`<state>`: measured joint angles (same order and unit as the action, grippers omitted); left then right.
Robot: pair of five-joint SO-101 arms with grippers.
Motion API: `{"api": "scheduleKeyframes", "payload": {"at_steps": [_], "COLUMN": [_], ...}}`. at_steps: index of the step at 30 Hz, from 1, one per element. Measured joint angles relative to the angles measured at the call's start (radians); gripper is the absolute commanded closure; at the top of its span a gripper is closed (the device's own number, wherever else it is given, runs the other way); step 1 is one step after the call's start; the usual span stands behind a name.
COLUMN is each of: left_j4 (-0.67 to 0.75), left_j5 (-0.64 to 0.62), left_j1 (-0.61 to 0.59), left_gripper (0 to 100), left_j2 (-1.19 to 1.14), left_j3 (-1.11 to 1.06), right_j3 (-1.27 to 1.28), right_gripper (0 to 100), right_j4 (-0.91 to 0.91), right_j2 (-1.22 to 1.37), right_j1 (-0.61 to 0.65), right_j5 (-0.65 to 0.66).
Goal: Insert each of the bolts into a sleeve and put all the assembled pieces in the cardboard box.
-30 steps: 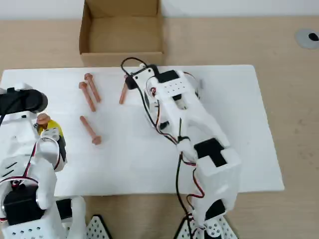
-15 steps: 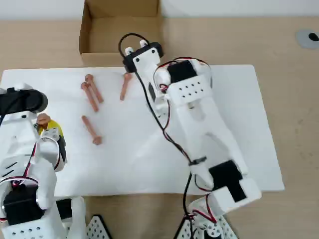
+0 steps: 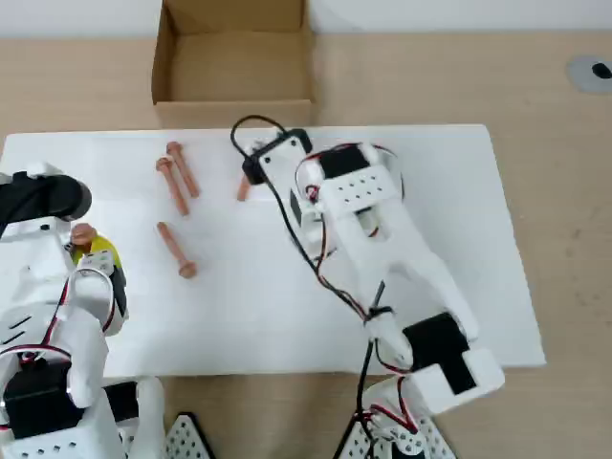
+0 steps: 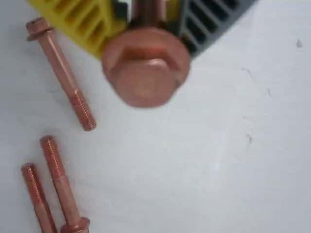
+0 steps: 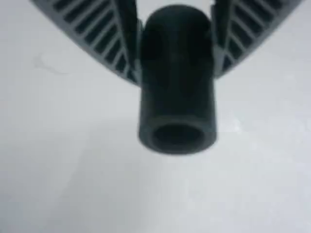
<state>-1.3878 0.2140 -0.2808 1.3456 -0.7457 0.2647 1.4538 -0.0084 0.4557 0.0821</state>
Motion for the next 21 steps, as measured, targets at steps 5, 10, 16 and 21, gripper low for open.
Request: {"api": "scheduleKeyframes", "payload": {"at_steps": [5,10,16,21], "left_j4": [0.0,0.014,0.147,0.301], "left_j5": [-0.038,-0.089,-0.193,-0.278], "left_j1": [0.0,0.0,0.021,0.117], "left_gripper": [99,99,99,99], "left_j2": [0.0,0.0,0.0,-0.002], "left_j3": [0.002,0.003,0.003,0.003], "right_j3": [0.009,0.018,0.17,0.397], "right_gripper": [98.8,98.8,98.8,98.8], "right_j4": [-0.006,-0.006,-0.006,-0.089], "right_j2": [-0.232,-0.537,-0.79,-0.954], "right_j1": [0.087,0.138,0.141,0.141], "right_j5": [0.044,0.109,0.184,0.247]}}
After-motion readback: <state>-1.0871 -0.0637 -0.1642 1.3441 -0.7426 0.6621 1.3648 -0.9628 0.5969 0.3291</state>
